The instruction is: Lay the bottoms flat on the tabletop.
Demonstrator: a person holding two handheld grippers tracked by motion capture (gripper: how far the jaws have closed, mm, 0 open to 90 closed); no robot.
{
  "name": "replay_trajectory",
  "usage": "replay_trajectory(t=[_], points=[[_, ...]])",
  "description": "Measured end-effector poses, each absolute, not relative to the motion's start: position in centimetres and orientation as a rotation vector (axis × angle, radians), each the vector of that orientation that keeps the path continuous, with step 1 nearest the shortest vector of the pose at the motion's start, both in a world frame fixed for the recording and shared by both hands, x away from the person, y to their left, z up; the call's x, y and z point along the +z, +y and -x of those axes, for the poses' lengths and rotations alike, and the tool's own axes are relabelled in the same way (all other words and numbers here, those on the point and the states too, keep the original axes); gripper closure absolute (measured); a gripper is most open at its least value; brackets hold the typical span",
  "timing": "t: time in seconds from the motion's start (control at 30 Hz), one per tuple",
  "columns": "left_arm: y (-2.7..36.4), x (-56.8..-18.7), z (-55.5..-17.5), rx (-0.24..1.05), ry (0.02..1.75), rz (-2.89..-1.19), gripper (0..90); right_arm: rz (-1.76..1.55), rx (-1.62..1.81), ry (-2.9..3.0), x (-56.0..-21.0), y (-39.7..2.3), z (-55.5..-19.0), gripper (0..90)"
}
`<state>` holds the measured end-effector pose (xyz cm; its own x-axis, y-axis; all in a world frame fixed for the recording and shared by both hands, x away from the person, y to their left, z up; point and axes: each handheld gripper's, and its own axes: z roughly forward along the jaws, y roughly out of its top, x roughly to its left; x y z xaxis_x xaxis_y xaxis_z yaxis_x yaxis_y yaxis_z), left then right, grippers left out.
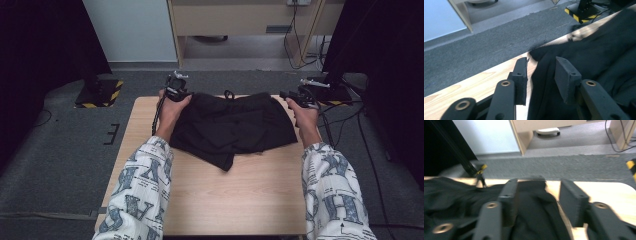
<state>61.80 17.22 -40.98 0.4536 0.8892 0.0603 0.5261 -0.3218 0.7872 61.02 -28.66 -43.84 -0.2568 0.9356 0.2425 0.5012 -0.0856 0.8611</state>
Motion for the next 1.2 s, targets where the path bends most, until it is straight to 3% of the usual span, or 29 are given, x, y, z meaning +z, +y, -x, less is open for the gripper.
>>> replay_trajectory(t=[0.07, 0.3, 0.6, 0.9, 0.97, 1.2], points=[[17.5, -41.2, -61.5, 0.647, 1.178, -1.990, 58.2, -1.527, 1.255, 1.786, -44.1, -28.4, -60.6, 40.7], [18.7, -40.9, -59.2, 0.654, 1.170, -1.987, 54.7, -1.415, 1.136, 1.861, -44.2, -28.0, -58.4, 33.7], [19.0, -38.8, -54.4, 0.675, 1.096, -1.937, 54.1, -1.307, 1.121, 1.895, -42.4, -26.7, -54.6, 32.4], [19.3, -38.7, -49.6, 0.719, 1.039, -1.953, 43.6, -1.240, 1.113, 1.936, -41.5, -26.4, -50.9, 25.6], [19.7, -38.9, -48.3, 0.682, 1.045, -1.945, 37.6, -1.232, 1.105, 1.953, -41.4, -26.2, -49.8, 23.4], [21.3, -40.1, -45.5, 0.677, 1.039, -1.915, 29.9, -1.177, 1.114, 2.003, -41.8, -25.0, -47.5, 17.6]])
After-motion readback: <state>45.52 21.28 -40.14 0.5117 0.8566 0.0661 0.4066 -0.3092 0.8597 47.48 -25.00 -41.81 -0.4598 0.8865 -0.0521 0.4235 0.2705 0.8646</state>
